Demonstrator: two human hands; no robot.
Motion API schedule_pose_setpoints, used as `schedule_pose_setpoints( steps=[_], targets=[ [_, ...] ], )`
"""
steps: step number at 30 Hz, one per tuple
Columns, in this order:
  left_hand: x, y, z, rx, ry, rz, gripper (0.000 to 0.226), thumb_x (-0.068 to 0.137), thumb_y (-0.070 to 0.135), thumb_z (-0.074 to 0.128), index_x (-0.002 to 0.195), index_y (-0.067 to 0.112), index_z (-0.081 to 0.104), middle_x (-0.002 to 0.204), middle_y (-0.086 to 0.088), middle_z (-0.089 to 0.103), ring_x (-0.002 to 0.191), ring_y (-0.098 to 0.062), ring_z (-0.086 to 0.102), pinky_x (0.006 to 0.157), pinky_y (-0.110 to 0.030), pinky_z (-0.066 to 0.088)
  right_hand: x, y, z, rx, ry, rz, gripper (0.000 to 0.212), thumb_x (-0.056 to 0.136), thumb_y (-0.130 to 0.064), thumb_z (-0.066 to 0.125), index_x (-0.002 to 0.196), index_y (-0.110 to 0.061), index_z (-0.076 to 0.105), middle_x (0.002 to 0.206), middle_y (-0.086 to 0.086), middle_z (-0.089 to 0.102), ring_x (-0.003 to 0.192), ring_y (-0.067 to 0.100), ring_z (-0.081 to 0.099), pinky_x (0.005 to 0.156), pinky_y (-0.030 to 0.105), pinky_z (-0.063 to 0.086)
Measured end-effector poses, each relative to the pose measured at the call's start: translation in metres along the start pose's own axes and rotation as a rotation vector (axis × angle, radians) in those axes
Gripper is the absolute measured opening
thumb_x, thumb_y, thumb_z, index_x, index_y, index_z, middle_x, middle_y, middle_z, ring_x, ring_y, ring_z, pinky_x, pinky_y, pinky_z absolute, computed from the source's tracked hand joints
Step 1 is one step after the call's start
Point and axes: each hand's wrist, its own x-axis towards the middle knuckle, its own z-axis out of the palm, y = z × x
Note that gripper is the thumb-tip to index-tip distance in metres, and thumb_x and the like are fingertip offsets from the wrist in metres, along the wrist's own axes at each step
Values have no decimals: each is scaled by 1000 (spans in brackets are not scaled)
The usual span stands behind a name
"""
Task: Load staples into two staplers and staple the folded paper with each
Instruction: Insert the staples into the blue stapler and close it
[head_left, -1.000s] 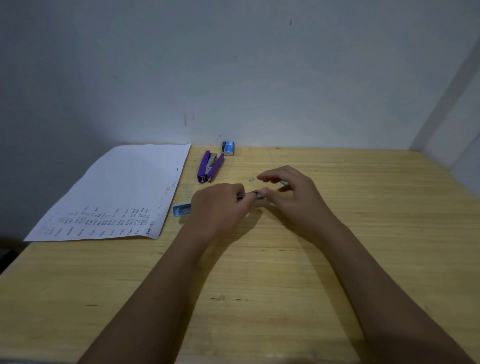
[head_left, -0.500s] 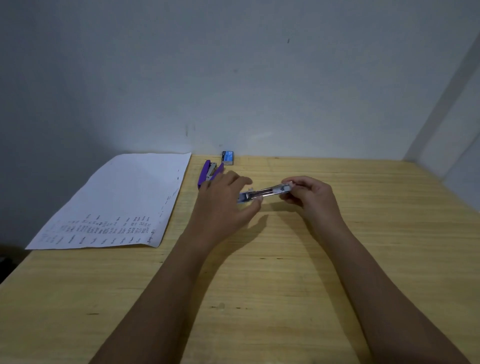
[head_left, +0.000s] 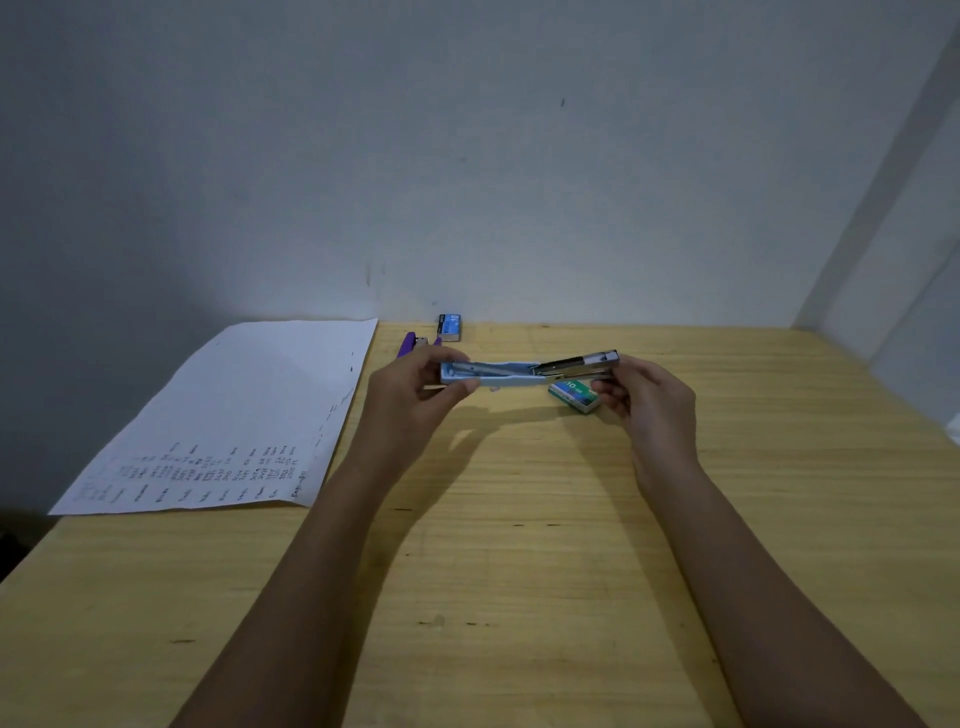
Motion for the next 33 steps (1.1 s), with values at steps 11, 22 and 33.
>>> schedule_pose_setpoints(
  steps=[11,22,33],
  targets=[
    [-7,8,8,-75,-41,-72,17,76,15,74,91,21,67,84,12,68,78,1,68,71,-14,55,-19,7,15,-275,-195,-468,24,86,-7,63,108,-8,69,99,-1,72,93,5,68,80,15,52],
    [-2,5,7,-268,-13,-265,23,79,18,70,99,6,70,95,-12,73,89,-19,71,74,-20,58,-26,10,16,-713,-576,-633,53,82,-15,68,132,-21,52,122,-18,56,108,-4,57,98,26,48],
    [-7,4,6,-178,-71,-222,21,87,23,61,102,10,68,93,-7,71,85,-15,70,74,-23,58,-35,11,17,-823,-566,-489,62,77,-18,71,133,-28,46,109,-22,55,95,-7,54,79,9,48]
  ],
)
